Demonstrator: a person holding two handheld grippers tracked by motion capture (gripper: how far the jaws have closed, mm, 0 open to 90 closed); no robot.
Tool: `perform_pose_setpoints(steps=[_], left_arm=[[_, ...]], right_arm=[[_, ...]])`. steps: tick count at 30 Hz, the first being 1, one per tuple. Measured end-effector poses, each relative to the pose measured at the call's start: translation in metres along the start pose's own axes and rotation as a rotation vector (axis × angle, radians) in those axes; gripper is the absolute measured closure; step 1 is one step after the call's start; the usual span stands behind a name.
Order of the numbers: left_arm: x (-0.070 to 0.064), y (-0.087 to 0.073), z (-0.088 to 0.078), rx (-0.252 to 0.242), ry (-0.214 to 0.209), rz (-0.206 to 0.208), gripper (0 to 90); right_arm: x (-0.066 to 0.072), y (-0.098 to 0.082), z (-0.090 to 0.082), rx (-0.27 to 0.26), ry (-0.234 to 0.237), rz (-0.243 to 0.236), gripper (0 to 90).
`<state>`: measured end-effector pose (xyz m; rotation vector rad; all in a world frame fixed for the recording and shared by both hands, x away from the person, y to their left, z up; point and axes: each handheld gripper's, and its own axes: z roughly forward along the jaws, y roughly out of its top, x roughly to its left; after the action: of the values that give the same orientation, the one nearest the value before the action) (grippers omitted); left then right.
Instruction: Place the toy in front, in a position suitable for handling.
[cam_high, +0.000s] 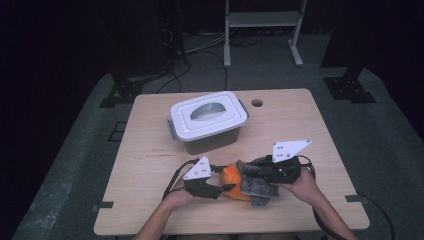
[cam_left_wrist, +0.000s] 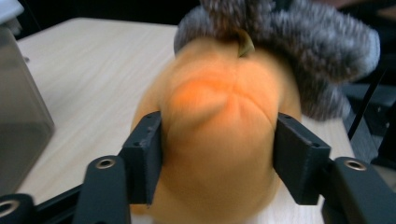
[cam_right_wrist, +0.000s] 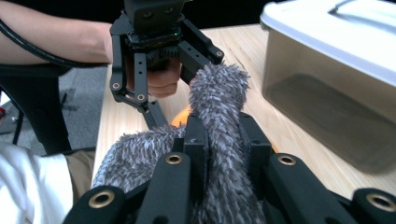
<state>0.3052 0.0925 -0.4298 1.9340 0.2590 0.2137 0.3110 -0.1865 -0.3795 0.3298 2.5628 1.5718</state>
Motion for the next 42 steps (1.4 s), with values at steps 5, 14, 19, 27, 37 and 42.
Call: perform_pose_setpoints(steps=[5,14,19,27,37,42], left_arm=[[0.0,0.003,-0.007,0.009,0.022,0.009,41.1],[-0.002,0.011,-0.006,-0.009,0.01,0.009,40.9],[-0.003,0.009,-0.005,-0.015,0.001,0.008,40.1],[0.008,-0.007,-0.003,-0.044,-0.056,-0.042,18.8],[0.011,-0.014,0.003,-0.026,-0.06,-0.067,26.9],[0.005,0.0,-0.004,-0.015,0.005,-0.035,37.9]], right_arm=[[-0.006,-0.01,0.0,0.019,-0.012,0.026,76.4],[-0.006,-0.014,-0.013,-0.015,-0.026,0.049,76.3],[0.004,0.003,0.001,-0.006,0.002,-0.008,76.3],[-0.001,-0.026,0.007,-0.003,0.018,0.048,76.9],[-0.006,-0.039,-0.008,0.006,0.0,0.078,77.0],[-0.01,-0.039,-0.015,0.008,-0.025,0.091,76.9]])
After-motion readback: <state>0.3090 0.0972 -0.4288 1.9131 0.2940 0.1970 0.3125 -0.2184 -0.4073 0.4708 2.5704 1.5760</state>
